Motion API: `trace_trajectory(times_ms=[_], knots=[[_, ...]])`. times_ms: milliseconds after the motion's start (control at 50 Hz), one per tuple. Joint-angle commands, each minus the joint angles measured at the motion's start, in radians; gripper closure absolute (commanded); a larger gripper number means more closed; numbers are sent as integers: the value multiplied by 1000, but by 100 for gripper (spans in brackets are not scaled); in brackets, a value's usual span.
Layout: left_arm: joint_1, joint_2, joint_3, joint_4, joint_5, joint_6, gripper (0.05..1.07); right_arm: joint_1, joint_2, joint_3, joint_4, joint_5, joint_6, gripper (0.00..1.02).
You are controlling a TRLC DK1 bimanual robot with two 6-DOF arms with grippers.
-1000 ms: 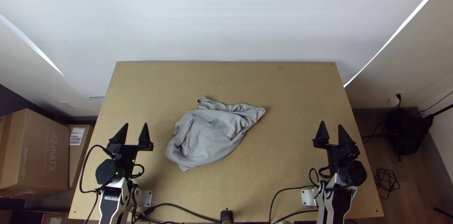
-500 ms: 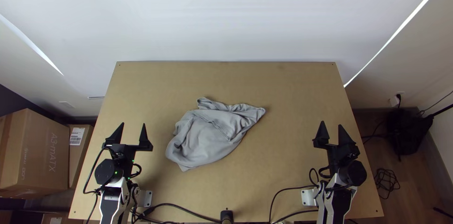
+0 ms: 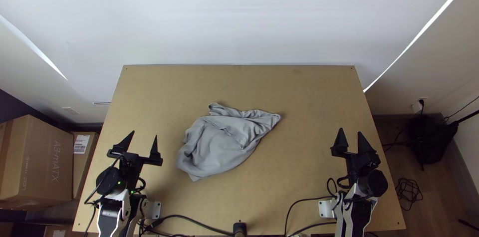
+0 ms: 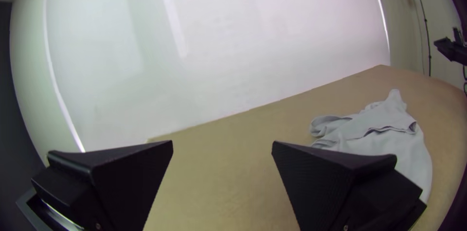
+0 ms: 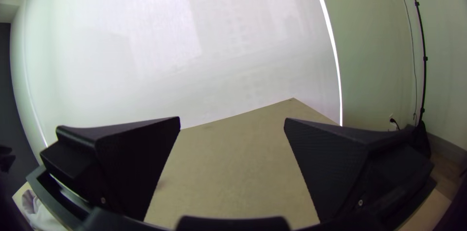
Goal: Fold the t-shirt
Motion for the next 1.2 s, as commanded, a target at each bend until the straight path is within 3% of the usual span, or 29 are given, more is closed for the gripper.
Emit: trace_trajectory(times_ms=[0, 400, 580, 840, 1040, 1180], knots=[[-60, 24, 83, -16, 3, 82, 10, 6, -1, -10, -7, 4, -9, 4], [-295, 312, 238, 14, -5, 105, 10, 6, -1, -10, -7, 4, -9, 4], [-320, 492, 306, 13, -6, 96, 10, 6, -3, -10, -7, 4, -9, 4], [-384, 777, 448, -21, -20, 13, 10, 8, -1, -10, -7, 4, -9, 4], [-441, 1044, 596, -130, -32, -85, 10, 12, -1, -10, -7, 3, -7, 4], [-485, 1182, 655, -179, -32, -101, 10, 60, -1, -10, -7, 4, -4, 4]])
